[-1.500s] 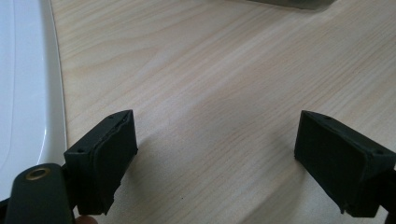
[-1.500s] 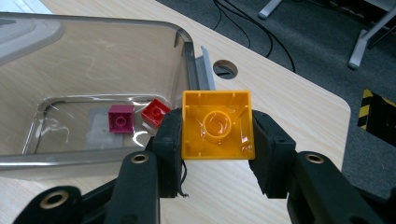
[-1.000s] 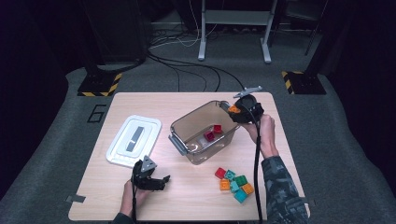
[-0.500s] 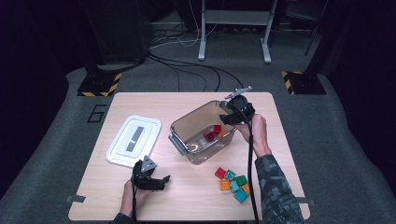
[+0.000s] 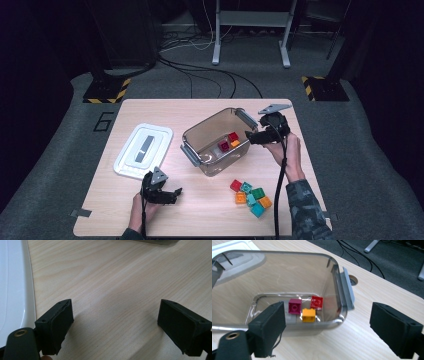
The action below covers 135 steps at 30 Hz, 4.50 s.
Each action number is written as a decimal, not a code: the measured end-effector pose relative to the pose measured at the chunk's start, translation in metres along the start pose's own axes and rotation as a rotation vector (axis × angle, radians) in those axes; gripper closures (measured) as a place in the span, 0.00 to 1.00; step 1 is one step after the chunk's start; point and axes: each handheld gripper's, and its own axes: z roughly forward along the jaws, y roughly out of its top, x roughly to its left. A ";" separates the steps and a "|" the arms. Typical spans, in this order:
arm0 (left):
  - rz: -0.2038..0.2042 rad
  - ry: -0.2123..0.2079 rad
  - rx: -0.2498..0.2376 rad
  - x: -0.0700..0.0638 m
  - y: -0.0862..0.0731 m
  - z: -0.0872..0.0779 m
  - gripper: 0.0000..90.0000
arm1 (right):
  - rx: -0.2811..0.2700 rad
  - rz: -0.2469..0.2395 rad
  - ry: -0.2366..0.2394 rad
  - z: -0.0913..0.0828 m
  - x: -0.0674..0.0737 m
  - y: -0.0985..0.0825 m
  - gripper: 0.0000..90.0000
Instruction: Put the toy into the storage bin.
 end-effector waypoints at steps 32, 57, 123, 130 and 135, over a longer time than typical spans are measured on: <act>-0.006 -0.004 0.005 0.000 0.000 0.000 0.14 | 0.103 0.061 0.047 0.001 0.020 -0.105 0.05; -0.006 -0.005 0.005 0.000 0.000 0.000 0.14 | 0.224 -0.022 0.150 0.043 0.053 -0.136 0.02; -0.015 -0.003 -0.010 -0.001 0.000 0.001 0.14 | 0.186 0.163 0.019 0.041 -0.001 -0.142 0.65; -0.015 -0.004 -0.010 -0.001 0.000 0.001 0.14 | 0.156 0.163 0.001 0.037 -0.009 -0.134 0.65; -0.016 -0.004 -0.010 -0.001 0.000 0.001 0.14 | 0.134 0.167 -0.008 0.031 -0.015 -0.126 0.65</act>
